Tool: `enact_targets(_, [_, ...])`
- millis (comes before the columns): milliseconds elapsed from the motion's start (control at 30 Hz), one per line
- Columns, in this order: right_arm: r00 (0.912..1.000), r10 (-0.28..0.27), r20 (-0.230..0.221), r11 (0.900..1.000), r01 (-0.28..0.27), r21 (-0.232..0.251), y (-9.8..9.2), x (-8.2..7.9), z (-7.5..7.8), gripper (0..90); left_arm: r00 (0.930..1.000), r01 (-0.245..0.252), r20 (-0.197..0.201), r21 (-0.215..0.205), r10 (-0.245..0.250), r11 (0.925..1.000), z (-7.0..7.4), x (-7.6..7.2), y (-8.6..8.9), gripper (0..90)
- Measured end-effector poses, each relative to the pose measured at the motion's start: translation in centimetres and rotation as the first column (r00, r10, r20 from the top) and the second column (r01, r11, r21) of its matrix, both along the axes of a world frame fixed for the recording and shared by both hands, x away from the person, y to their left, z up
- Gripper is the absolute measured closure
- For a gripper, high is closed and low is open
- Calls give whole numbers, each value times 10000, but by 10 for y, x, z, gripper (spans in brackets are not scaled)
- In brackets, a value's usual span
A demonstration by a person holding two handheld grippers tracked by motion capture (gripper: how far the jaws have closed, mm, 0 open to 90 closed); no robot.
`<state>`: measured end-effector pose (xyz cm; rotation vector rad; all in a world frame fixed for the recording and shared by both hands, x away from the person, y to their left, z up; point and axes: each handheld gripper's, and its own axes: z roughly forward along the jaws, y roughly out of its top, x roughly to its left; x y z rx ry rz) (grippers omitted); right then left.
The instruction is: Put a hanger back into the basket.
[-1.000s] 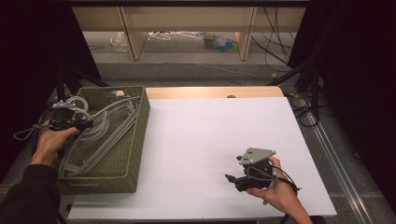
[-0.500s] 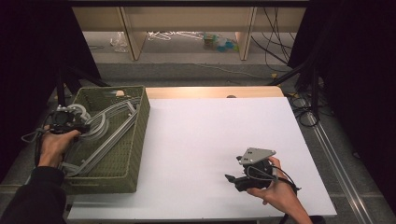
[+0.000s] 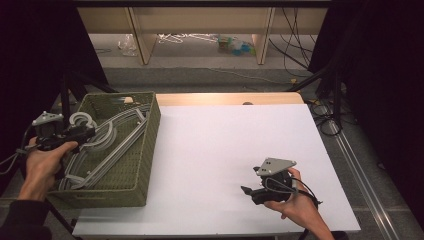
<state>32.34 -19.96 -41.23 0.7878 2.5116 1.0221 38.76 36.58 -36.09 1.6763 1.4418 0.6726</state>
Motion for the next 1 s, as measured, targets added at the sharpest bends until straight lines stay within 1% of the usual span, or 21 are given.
enact_targets(33, [10000,0,0,10000,0,0,0,0,0,286,9998,136,131,-71,-135,9999,2,-5,-4,472])
enact_targets(100, [10000,7,2,10000,-7,23,0,0,0,285,9985,377,416,-225,-368,9990,4,-16,-13,432])
enact_targets(200, [10000,-79,-57,9999,80,106,1,0,-1,284,9934,883,756,-288,-859,9957,5,-29,-28,411])
enact_targets(233, [10000,10,-33,10000,-10,57,1,0,-1,282,9914,1051,834,-427,-1013,9935,6,-33,-34,400])
enact_targets(267, [10000,3,-38,10000,-3,75,1,0,-2,282,9891,1175,976,-688,-1105,9907,6,-36,-39,387])
enact_targets(300, [10000,-3,-57,10000,4,94,2,0,-2,282,9869,1294,1089,-957,-1188,9870,7,-40,-44,372])
enact_targets(333, [10000,-34,-42,9999,34,135,2,0,-2,281,9837,1463,1213,-1101,-1328,9831,7,-43,-50,365])
enact_targets(367, [10000,-53,-52,9998,54,171,2,0,-2,280,9800,1582,1408,-1193,-1410,9802,6,-46,-57,365])
enact_targets(400, [10000,5,-64,9998,-3,204,2,0,-2,277,9710,1979,1582,-1107,-1793,9740,4,-52,-72,352])
enact_targets(433, [10000,-38,-79,9997,40,252,1,0,-2,276,9710,1979,1582,-1107,-1793,9740,4,-52,-72,344])
enact_targets(500, [10000,-51,28,9996,50,262,1,1,-3,273,9613,2349,1711,-986,-2161,9670,1,-57,-85,335])
enact_targets(533, [10000,-49,26,9996,49,269,1,1,-3,273,9550,2569,1764,-892,-2386,9623,-1,-60,-93,325])
enact_targets(567, [10000,-60,5,9995,60,310,0,1,-3,267,9514,2689,1782,-839,-2510,9595,-3,-61,-98,309])
enact_targets(600, [9999,-113,-44,9993,115,355,0,1,-3,265,9451,2904,1788,-755,-2736,9539,-4,-63,-103,298])
enact_targets(633, [9999,-113,-44,9993,115,355,0,1,-3,265,9425,3039,1678,-709,-2890,9501,-6,-64,-107,298])
enact_targets(733, [9999,-131,2,9992,131,387,1,1,-3,259,9328,3330,1735,-797,-3159,9396,-9,-67,-118,275])
enact_targets(767, [10000,-77,37,9993,75,364,0,1,-3,258,9283,3445,1777,-795,-3267,9354,-10,-68,-121,271])
enact_targets(800, [10000,-90,24,9993,89,373,1,1,-3,254,9214,3583,1890,-750,-3395,9306,-12,-70,-128,265])
enact_targets(833, [10000,-90,24,9993,89,373,1,1,-3,254,9214,3583,1890,-750,-3395,9306,-12,-70,-128,262])
enact_targets(900, [9999,-79,94,9992,75,397,1,1,-3,252,9131,3793,1919,-769,-3597,9220,-12,-73,-133,255])
enact_targets(1000, [9999,-94,79,9992,91,397,1,1,-4,247,9023,4041,1962,-746,-3839,9117,-14,-76,-142,243])
